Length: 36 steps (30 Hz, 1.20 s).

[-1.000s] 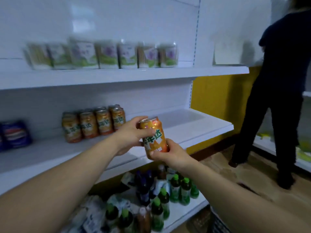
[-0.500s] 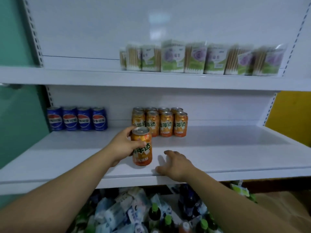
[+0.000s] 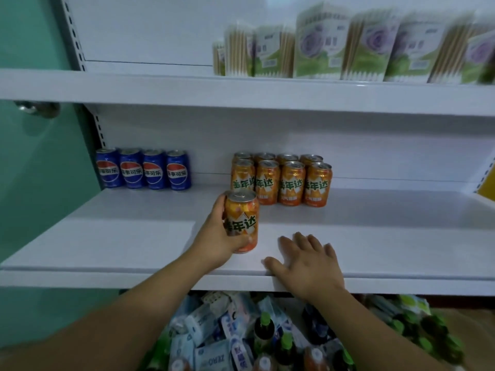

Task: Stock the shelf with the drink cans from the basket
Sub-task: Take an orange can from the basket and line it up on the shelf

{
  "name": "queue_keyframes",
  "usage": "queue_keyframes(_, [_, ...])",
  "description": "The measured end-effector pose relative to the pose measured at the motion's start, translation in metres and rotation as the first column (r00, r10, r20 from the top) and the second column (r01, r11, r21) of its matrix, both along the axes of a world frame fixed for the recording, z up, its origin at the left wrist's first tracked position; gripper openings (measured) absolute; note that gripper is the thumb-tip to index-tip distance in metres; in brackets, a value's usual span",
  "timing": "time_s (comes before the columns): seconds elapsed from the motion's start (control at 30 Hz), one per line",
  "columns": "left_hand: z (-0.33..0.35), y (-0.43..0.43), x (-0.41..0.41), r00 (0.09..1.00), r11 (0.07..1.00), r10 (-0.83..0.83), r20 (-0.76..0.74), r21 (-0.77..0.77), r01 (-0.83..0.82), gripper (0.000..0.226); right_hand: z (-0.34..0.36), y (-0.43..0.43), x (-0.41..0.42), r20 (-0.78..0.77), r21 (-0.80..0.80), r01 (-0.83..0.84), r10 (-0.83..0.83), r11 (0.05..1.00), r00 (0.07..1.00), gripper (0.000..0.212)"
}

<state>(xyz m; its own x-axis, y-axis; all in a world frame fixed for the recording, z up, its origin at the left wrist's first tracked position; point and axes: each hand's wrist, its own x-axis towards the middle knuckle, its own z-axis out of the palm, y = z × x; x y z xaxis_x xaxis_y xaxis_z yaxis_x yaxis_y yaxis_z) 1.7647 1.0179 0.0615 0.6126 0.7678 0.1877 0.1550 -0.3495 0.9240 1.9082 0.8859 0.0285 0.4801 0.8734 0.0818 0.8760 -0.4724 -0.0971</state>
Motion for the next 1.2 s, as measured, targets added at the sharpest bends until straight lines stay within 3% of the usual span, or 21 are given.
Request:
queue_keyframes(0.23, [0.002, 0.026, 0.027, 0.994, 0.998, 0.065, -0.088, 0.006, -0.064, 0.084, -0.005, -0.001, 0.0, -0.006, 0.039, 0.002, -0.001, 0.999, 1.0, 0.088])
queue_keyframes(0.5, [-0.001, 0.054, 0.056, 0.994, 0.994, 0.104, -0.039, -0.039, -0.105, 0.085, -0.008, 0.0, 0.002, 0.007, 0.049, -0.002, 0.002, 0.999, 1.0, 0.078])
queue_keyframes(1.0, [0.004, 0.065, 0.066, 0.994, 0.987, 0.094, -0.059, -0.122, -0.101, 0.093, -0.008, -0.001, 0.002, -0.021, 0.049, 0.0, 0.001, 0.999, 1.0, 0.085])
queue_keyframes(1.1, [0.006, 0.054, 0.058, 0.986, 0.987, 0.091, -0.142, -0.122, -0.108, 0.104, -0.006, -0.001, 0.001, -0.026, 0.043, 0.0, 0.001, 0.999, 1.0, 0.089])
queue_keyframes(1.2, [0.006, 0.038, 0.044, 0.973, 0.994, 0.06, -0.221, -0.079, -0.079, 0.087, -0.002, -0.001, 0.001, -0.061, 0.013, -0.006, 0.007, 1.0, 0.998, 0.083])
